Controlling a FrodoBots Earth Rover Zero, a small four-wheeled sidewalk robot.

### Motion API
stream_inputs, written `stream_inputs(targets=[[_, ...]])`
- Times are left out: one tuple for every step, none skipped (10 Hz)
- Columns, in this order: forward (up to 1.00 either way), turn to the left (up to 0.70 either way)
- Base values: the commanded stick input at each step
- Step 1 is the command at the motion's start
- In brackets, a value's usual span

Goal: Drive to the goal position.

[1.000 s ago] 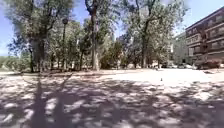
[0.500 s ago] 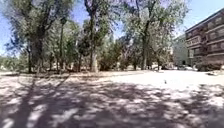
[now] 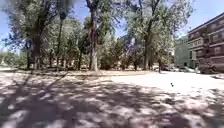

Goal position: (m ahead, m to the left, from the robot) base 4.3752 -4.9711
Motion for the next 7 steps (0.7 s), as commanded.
stream_inputs(targets=[[0.85,0.34],[0.85,0.34],[0.85,0.34],[0.85,0.34],[0.85,0.34],[0.85,0.34],[0.85,0.34]])
